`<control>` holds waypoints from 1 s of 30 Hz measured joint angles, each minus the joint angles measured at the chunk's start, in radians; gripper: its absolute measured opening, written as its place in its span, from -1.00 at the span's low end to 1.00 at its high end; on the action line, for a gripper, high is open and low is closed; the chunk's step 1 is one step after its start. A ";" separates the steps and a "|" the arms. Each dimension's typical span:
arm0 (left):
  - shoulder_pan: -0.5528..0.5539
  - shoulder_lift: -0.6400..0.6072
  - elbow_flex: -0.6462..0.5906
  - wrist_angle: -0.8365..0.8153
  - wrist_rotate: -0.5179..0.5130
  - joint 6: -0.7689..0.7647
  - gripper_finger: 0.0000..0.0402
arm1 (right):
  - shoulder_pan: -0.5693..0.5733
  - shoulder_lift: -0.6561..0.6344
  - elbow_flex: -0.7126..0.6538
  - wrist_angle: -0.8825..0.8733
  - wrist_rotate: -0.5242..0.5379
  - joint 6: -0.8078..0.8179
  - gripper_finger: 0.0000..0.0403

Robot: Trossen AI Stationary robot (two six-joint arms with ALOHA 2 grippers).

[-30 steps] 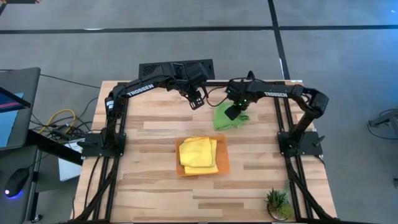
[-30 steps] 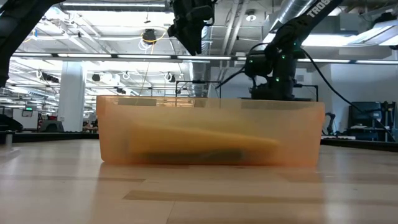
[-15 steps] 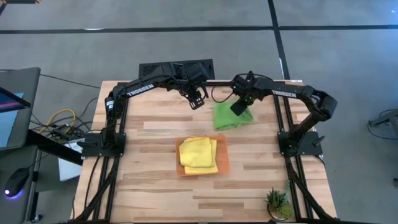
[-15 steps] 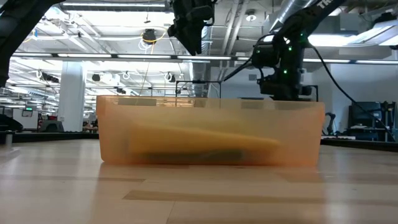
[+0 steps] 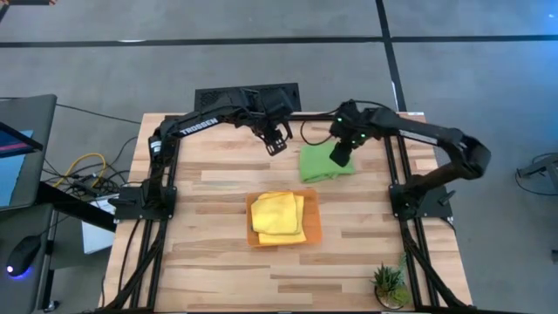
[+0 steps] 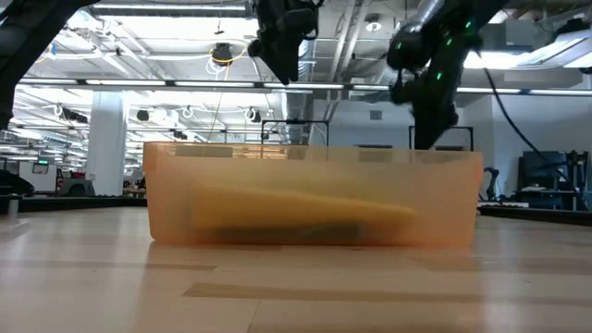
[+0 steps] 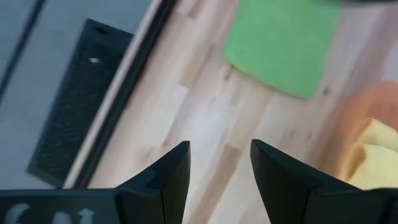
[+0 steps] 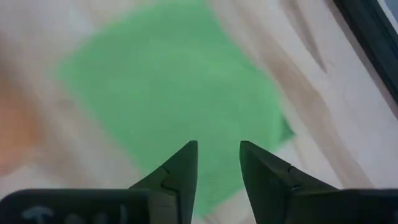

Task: Fold microfiber towels
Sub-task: Put the green towel into the bin

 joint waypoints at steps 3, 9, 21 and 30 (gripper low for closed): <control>-0.001 0.036 0.001 0.028 0.051 0.013 -0.20 | 0.024 -0.082 0.000 -0.010 -0.056 -0.031 -0.29; -0.006 0.170 0.000 0.122 0.197 -0.024 -0.20 | 0.076 -0.220 0.000 -0.003 -0.066 0.034 -0.29; 0.057 0.396 0.000 0.299 0.477 -0.365 -0.20 | 0.172 -0.344 0.000 -0.006 -0.064 0.086 -0.29; 0.061 0.467 -0.001 0.343 0.470 -0.478 -0.20 | 0.214 -0.350 0.000 -0.008 -0.061 0.083 -0.29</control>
